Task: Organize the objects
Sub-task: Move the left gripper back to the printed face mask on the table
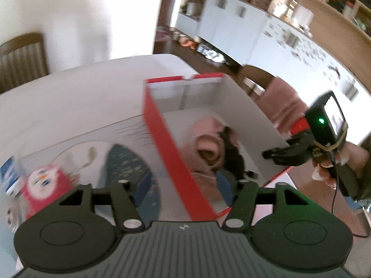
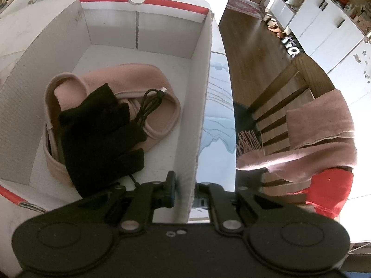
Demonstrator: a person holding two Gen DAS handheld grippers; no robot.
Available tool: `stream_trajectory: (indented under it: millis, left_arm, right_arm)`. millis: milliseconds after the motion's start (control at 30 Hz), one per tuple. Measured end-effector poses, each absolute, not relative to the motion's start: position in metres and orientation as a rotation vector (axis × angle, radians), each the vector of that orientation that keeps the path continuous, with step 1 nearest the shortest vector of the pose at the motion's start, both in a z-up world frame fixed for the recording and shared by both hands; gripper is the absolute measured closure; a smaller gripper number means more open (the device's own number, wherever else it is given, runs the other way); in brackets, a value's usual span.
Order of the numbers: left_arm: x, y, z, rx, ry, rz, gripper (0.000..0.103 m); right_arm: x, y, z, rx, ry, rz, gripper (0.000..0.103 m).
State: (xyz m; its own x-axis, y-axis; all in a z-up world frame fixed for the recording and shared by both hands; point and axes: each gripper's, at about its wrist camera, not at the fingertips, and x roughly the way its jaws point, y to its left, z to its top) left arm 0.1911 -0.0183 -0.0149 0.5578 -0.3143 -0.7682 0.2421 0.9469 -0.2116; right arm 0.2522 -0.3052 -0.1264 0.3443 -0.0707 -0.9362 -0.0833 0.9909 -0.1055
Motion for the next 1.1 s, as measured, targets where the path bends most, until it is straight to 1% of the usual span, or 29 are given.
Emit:
stream_trajectory:
  millis: [167, 233, 367, 433, 533, 567, 633, 967, 1100]
  left_arm:
    - [0.170, 0.032, -0.016, -0.134, 0.921, -0.206, 0.029]
    - [0.160, 0.052, -0.015, -0.150, 0.910, -0.158, 0.023]
    - [0.143, 0.091, -0.014, -0.169, 0.887, -0.054, 0.019]
    - [0.136, 0.106, -0.017, -0.168, 0.889, -0.011, 0.015]
    - [0.127, 0.128, -0.024, -0.174, 0.902, 0.036, 0.014]
    - [0.125, 0.135, -0.028, -0.182, 0.910, 0.044, 0.012]
    - [0.121, 0.146, -0.037, -0.187, 0.929, 0.062, 0.002]
    - [0.109, 0.201, -0.101, -0.169, 1.044, 0.194, 0.002]
    - [0.111, 0.211, -0.121, -0.129, 1.075, 0.217, 0.002]
  right_arm:
    - [0.253, -0.305, -0.127, -0.145, 1.222, 0.008, 0.094]
    - [0.253, -0.305, -0.127, -0.146, 1.225, 0.009, 0.094]
    - [0.253, -0.302, -0.127, -0.161, 1.227, 0.006, 0.093]
    - [0.253, -0.301, -0.127, -0.170, 1.229, 0.004, 0.093]
    - [0.253, -0.301, -0.126, -0.173, 1.233, 0.003, 0.093]
    - [0.254, -0.301, -0.126, -0.173, 1.234, 0.002, 0.093]
    - [0.254, -0.299, -0.126, -0.177, 1.236, 0.000, 0.093]
    - [0.254, -0.297, -0.126, -0.188, 1.239, -0.010, 0.092]
    - [0.254, -0.296, -0.127, -0.189, 1.241, -0.018, 0.092]
